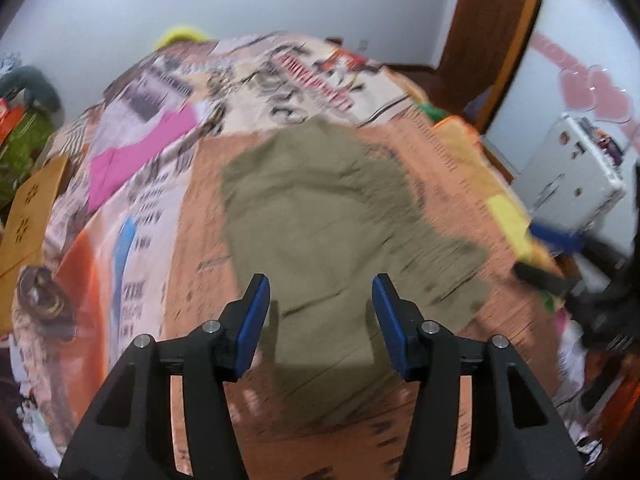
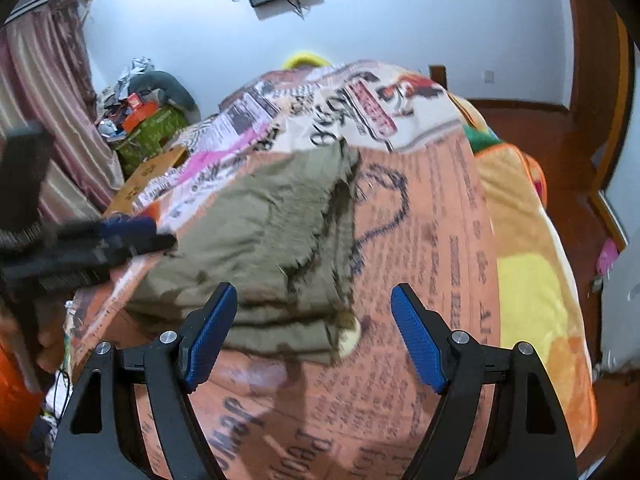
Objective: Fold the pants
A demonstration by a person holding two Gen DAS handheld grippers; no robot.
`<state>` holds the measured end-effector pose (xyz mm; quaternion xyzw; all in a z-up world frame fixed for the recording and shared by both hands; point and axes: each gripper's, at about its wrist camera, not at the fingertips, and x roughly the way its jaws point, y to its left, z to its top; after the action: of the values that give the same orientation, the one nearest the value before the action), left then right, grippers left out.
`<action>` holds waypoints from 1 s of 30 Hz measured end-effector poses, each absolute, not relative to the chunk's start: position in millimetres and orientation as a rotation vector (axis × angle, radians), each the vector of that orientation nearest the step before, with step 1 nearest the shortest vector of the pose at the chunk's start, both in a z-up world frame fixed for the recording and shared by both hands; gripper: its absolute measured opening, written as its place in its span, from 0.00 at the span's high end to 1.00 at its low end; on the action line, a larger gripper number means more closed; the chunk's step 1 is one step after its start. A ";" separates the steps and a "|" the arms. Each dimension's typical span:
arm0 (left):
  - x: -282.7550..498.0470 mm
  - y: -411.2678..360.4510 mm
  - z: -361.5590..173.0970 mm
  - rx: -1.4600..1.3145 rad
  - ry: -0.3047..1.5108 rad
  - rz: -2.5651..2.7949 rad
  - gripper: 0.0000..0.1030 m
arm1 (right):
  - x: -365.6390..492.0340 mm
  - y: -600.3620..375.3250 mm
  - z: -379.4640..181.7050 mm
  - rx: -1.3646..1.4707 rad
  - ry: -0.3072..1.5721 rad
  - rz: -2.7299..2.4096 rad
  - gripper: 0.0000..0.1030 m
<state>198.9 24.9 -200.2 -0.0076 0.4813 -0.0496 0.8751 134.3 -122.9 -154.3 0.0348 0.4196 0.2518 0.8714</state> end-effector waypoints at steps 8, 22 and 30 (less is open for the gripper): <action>169.4 40.2 -234.7 0.000 1.041 -0.068 0.37 | 149.6 -93.4 -173.5 0.018 0.907 0.532 0.26; 167.0 73.5 -217.3 -0.027 1.003 -0.018 0.30 | 141.5 -112.5 -210.4 0.089 1.015 0.533 0.24; 243.9 108.5 -206.5 -0.014 0.973 0.077 0.30 | 145.0 -112.3 -213.7 0.070 1.010 0.520 0.24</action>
<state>243.9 108.5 -206.5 -0.0067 0.4675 0.0372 0.8832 145.0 -112.3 -213.7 0.0332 0.4780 0.2463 0.8424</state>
